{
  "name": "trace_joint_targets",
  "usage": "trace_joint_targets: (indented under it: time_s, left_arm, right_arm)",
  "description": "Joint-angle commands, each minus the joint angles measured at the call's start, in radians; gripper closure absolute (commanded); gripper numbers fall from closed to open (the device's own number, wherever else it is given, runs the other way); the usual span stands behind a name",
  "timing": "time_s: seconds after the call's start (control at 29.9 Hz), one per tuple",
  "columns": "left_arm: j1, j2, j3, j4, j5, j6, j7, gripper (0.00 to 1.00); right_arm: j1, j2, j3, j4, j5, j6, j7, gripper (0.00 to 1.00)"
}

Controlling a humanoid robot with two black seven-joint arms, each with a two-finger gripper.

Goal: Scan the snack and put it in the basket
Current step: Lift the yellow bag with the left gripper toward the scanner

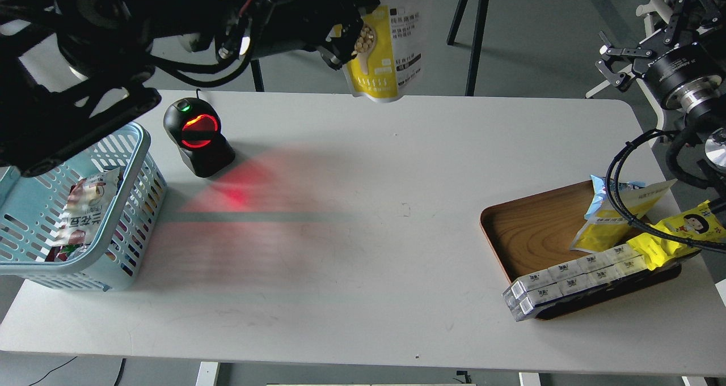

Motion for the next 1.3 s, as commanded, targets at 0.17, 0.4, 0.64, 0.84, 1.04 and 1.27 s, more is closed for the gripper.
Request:
trace_joint_targets:
  time_s: [0.17,0.4,0.64,0.84,1.04,1.27]
  left_arm:
    - [0.002,0.161,-0.034,0.0,-0.02,0.0,-0.016,1.0]
    - [0.099,0.225,-0.038,-0.001,-0.023,0.0,-0.015,1.0]
    - [0.148,0.241,-0.048,-0.001,-0.17,0.0,0.074,1.0]
    - [0.201,0.251,-0.048,0.011,-0.457,0.0,0.272,1.0]
    - [0.26,0.285,-0.048,0.014,-0.591,0.0,0.316,1.0]
    - [0.344,0.32,-0.046,0.013,-0.634,0.0,0.316,1.0]
  right_arm:
    - [0.001,0.002,0.0,0.004,0.0,0.0,0.0,0.01]
    - [0.005,0.011,-0.003,0.002,0.0,0.0,-0.002,0.01]
    - [0.01,0.014,-0.006,0.002,0.0,0.0,-0.002,0.01]
    - [0.01,0.014,-0.011,0.002,-0.002,0.0,-0.002,0.01]
    - [0.008,0.014,-0.014,0.002,-0.002,0.0,-0.002,0.01]
    - [0.008,0.014,-0.014,0.004,-0.002,0.0,-0.003,0.01]
